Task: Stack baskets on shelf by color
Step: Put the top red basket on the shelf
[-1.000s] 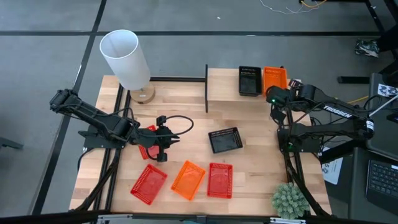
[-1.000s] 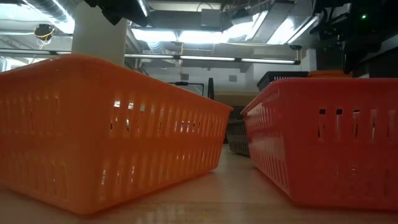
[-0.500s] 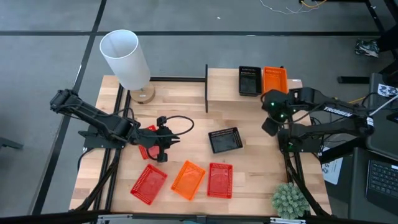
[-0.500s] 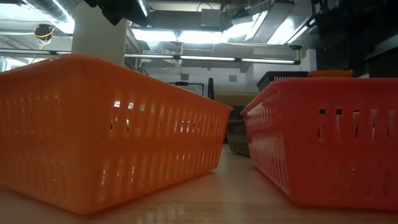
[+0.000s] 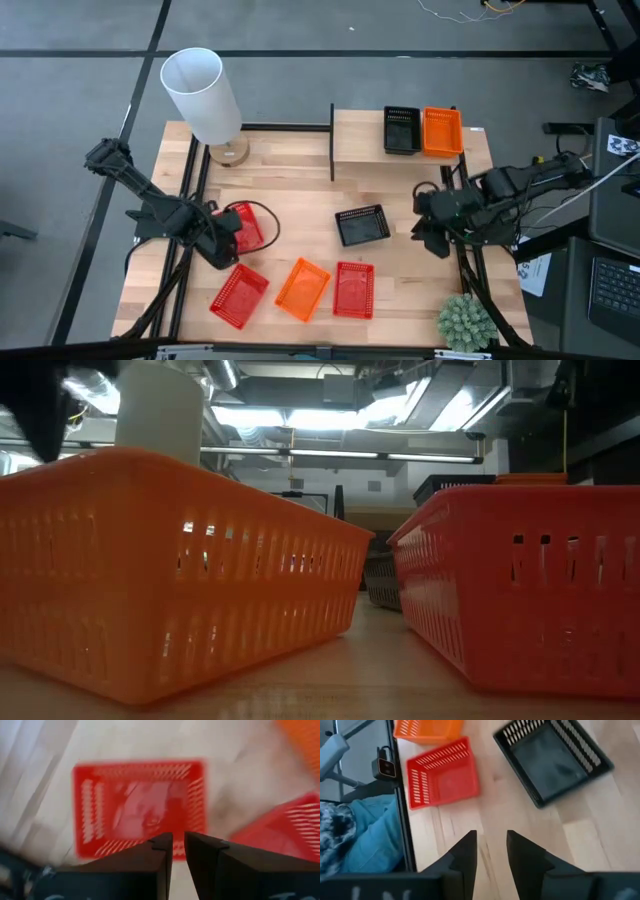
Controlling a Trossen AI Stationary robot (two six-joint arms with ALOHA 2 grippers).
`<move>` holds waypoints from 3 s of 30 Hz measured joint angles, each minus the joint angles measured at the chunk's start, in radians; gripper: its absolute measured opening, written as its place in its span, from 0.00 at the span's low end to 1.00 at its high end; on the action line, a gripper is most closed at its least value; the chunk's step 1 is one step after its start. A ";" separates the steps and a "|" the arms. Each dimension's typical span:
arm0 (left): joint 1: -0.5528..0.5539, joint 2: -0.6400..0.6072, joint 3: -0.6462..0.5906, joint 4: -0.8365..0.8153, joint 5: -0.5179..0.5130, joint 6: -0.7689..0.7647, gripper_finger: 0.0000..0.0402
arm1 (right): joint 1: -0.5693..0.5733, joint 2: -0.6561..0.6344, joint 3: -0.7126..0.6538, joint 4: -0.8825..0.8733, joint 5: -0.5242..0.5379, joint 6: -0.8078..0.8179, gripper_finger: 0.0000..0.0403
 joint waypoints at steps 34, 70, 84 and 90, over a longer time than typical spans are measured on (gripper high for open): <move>0.417 0.572 0.267 0.773 0.166 0.812 0.10 | 0.244 0.196 0.000 0.151 0.271 -0.047 0.26; 0.135 -0.051 0.043 0.235 -0.197 0.603 0.10 | 0.000 0.913 0.201 0.673 0.347 -0.721 0.26; 0.211 -0.423 -0.580 1.223 -0.152 0.988 0.10 | -0.065 0.998 0.201 0.675 0.314 -0.695 0.21; 0.237 -0.433 -0.639 1.300 -0.135 0.966 0.10 | -0.047 0.972 0.201 0.672 0.344 -0.720 0.02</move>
